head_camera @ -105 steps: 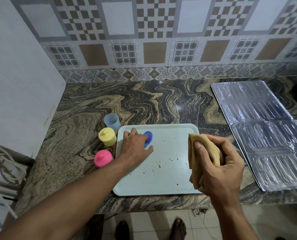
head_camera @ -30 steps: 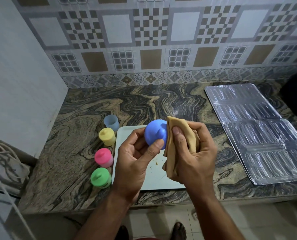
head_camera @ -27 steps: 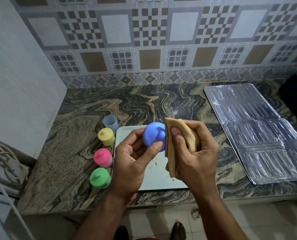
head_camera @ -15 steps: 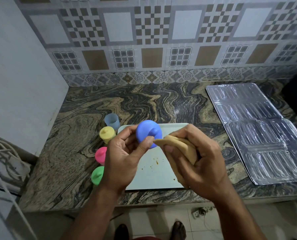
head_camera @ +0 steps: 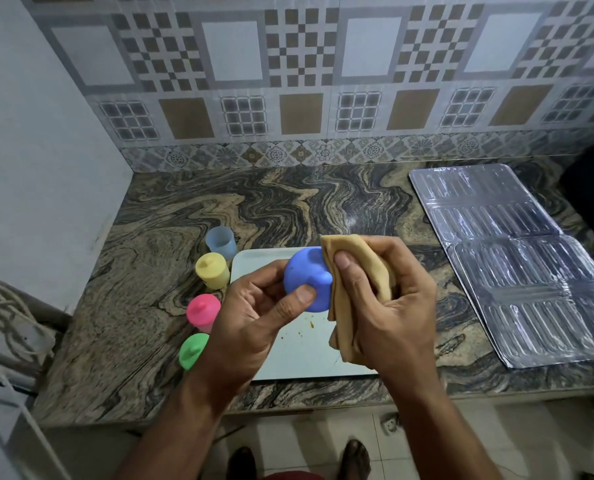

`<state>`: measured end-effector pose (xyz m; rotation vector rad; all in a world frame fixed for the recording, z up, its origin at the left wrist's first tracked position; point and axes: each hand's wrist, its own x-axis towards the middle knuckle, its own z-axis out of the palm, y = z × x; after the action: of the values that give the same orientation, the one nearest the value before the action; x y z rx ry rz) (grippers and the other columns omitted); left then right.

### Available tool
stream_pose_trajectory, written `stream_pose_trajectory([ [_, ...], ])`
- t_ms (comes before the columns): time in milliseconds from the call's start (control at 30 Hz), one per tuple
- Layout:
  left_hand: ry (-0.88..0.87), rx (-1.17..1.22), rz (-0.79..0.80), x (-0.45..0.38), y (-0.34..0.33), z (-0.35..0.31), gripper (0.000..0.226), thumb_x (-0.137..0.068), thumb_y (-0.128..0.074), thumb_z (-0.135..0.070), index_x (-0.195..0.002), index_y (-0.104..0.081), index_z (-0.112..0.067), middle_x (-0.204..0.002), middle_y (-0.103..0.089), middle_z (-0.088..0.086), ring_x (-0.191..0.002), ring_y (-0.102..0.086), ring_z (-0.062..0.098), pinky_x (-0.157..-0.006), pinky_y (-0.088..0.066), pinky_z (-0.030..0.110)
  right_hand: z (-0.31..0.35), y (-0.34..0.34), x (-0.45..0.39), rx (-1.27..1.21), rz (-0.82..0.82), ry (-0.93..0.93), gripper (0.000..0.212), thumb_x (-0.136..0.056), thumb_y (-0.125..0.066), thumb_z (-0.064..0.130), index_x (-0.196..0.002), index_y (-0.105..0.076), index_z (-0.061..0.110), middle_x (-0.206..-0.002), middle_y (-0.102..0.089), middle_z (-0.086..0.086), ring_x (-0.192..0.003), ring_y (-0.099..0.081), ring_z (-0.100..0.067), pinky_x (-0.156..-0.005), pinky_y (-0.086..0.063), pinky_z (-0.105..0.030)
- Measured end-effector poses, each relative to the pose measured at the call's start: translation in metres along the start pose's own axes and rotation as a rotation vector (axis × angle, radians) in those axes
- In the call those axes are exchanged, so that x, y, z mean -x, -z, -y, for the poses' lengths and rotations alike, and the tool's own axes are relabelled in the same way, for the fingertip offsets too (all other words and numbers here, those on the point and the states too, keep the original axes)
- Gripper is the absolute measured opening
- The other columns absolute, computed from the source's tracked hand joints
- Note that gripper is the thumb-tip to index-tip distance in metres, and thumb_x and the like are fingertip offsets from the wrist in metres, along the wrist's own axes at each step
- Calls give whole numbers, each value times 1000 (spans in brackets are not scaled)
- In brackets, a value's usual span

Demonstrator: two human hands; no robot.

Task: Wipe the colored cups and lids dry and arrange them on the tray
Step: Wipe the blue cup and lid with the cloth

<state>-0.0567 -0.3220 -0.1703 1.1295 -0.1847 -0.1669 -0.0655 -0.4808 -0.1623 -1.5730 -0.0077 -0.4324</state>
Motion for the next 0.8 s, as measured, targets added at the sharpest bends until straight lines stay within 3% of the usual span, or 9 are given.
stream_pose_trajectory([
  [100, 21, -48, 13, -3, 6, -1, 50, -81, -87, -44, -117, -78, -12, -116, -77, 14, -110, -70, 27, -103, -55, 36, 1, -1, -7, 27, -29, 10, 7, -96, -74, 25, -103, -76, 24, -86, -75, 5, -67, -69, -20, -64, -61, -53],
  [233, 23, -19, 77, -5, 5, -5, 47, -83, -86, -40, -119, -77, -11, -118, -77, 12, -113, -70, 26, -103, -53, 35, 1, 6, -13, -58, 1, -80, 11, -95, -74, 33, -101, -74, 23, -79, -71, 0, -61, -65, -25, -55, -59, -60],
  [300, 18, 38, 66, -7, 5, -4, 40, -85, -84, -28, -118, -77, -8, -118, -76, 13, -114, -68, 26, -104, -52, 34, 2, 9, -10, -86, 40, -90, 18, -93, -76, 33, -102, -73, 18, -76, -69, -5, -56, -63, -26, -49, -58, -48],
  [333, 26, 74, 32, -8, 3, -4, 35, -84, -80, -22, -117, -77, -8, -118, -75, 14, -113, -67, 26, -105, -51, 34, 3, 9, -8, -74, 48, -73, 19, -91, -77, 33, -102, -73, 18, -78, -70, -5, -58, -65, -26, -51, -59, -46],
  [433, 58, 209, -59, -9, -4, 0, 31, -83, -74, -18, -112, -78, -8, -119, -75, 16, -112, -70, 24, -102, -55, 30, 3, -1, 3, -84, -2, -33, 10, -92, -78, 30, -99, -74, 25, -81, -72, 3, -64, -68, -23, -58, -61, -57],
  [567, 105, 329, -151, -5, -19, 9, 21, -85, -81, -20, -105, -82, -15, -117, -77, 13, -101, -74, 19, -92, -57, 34, -1, -10, 13, -71, -73, 28, 8, -94, -76, 23, -100, -72, 25, -83, -74, 6, -66, -69, -18, -61, -61, -43],
  [700, 127, 276, -192, -4, -16, 9, 24, -90, -66, -22, -107, -83, -15, -115, -77, 11, -108, -65, 23, -97, -48, 33, -5, -1, 12, -3, -31, 69, 13, -94, -77, 31, -107, -75, 32, -95, -76, -6, -75, -73, -37, -64, -59, -65],
  [800, 80, 105, -96, -6, -4, 2, 27, -92, -71, -25, -114, -81, -15, -115, -74, 14, -112, -57, 32, -99, -44, 41, -1, 5, 6, 68, 7, 153, 17, -93, -77, 27, -108, -79, 34, -108, -75, 3, -92, -74, -35, -78, -59, -61],
])
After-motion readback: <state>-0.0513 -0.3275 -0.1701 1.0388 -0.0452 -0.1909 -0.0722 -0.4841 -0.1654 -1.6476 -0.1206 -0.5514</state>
